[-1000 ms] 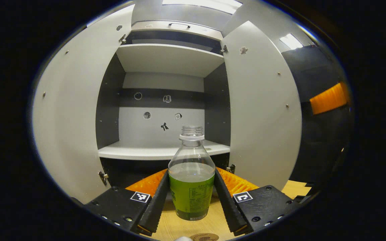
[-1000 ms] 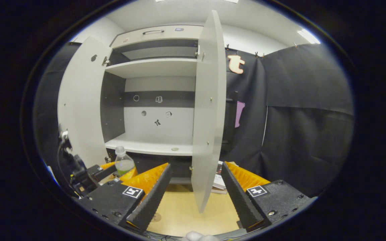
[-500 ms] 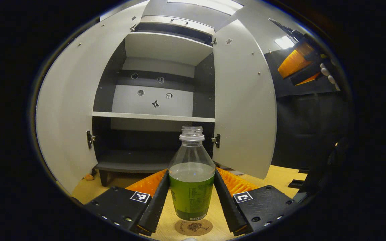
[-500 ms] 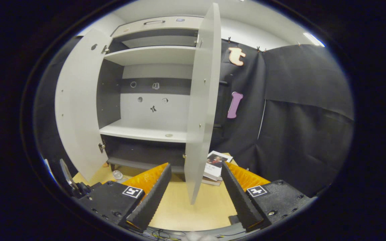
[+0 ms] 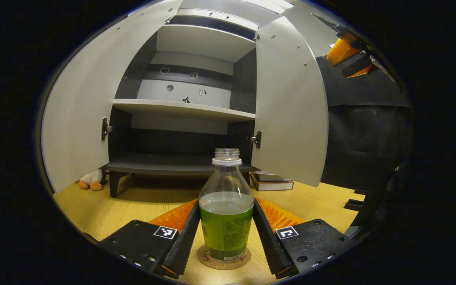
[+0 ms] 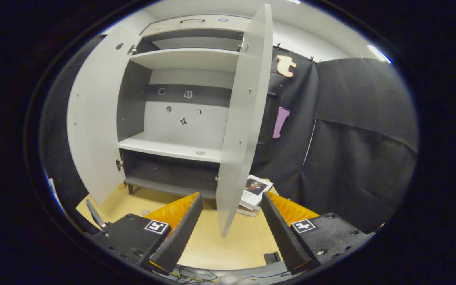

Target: Grasp the bottle in the cabinet with the left hand and place it on the coaster, then close the right door with the right hand and the left door with the left hand.

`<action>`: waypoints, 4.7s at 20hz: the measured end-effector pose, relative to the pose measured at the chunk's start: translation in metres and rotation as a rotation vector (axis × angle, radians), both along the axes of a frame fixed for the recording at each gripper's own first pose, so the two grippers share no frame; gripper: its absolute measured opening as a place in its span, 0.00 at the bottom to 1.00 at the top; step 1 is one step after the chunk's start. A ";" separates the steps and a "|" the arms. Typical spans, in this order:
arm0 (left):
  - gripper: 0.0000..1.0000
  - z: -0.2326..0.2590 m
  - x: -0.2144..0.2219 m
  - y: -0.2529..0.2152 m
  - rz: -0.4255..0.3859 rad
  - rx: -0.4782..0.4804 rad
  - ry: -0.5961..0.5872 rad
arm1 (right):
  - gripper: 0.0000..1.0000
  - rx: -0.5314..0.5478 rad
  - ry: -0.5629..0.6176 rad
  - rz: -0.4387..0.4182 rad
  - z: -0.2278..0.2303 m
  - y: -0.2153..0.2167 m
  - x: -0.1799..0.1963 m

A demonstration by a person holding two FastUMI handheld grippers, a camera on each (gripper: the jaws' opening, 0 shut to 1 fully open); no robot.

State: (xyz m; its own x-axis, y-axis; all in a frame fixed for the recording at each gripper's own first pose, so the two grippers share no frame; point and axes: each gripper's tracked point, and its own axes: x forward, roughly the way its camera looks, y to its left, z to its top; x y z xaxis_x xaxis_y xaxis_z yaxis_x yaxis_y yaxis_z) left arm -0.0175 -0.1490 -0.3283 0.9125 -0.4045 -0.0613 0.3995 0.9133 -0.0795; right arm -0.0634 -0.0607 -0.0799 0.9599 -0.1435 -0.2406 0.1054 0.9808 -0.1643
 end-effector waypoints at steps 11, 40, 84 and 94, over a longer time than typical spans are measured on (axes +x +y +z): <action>0.97 0.042 0.000 -0.004 0.021 0.080 -0.100 | 0.95 0.014 0.037 0.012 -0.013 0.002 -0.011; 0.97 0.278 -0.072 0.112 0.417 0.128 -0.042 | 0.98 0.151 -0.299 -0.084 0.110 -0.179 0.081; 0.97 0.269 -0.083 0.183 0.548 0.036 -0.009 | 0.96 0.031 -0.257 0.328 0.120 0.057 0.124; 0.94 0.280 -0.081 0.242 0.607 0.069 -0.024 | 0.96 0.074 -0.184 0.287 0.095 0.049 0.104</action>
